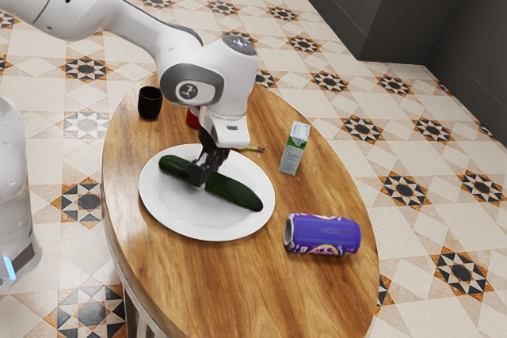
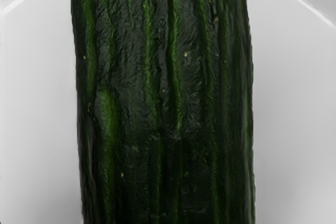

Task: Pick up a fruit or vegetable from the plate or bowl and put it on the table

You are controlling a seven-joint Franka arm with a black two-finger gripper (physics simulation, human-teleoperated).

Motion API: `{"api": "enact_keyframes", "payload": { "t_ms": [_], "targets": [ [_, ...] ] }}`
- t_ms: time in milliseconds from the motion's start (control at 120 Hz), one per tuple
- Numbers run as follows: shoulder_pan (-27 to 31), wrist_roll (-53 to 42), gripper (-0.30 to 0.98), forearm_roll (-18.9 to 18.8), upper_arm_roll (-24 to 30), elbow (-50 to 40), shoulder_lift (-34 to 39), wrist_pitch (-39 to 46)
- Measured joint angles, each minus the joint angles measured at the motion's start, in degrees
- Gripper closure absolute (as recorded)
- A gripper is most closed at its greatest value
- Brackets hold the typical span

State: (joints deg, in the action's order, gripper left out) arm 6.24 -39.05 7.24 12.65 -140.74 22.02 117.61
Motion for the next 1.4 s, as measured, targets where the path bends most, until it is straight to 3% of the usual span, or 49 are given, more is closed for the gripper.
{"api": "enact_keyframes", "payload": {
  "t_ms": [317,467,683,933,1200,1400],
  "targets": [
    [-0.18,0.89,0.49,-2.4,0.13,3.98,1.68,-0.57],
    [-4.35,2.54,0.5,-3.88,0.67,5.77,1.88,-2.36],
    [-5.19,5.01,0.51,-5.01,3.81,21.01,-11.64,-3.36],
    [-4.73,7.25,0.52,-7.97,2.06,23.17,-10.12,-6.15],
    [-5.81,11.86,0.53,-8.28,11.41,23.74,-10.45,-7.92],
    [-6.22,17.02,0.54,-7.12,16.66,24.0,-15.65,-5.63]
  ]
}}
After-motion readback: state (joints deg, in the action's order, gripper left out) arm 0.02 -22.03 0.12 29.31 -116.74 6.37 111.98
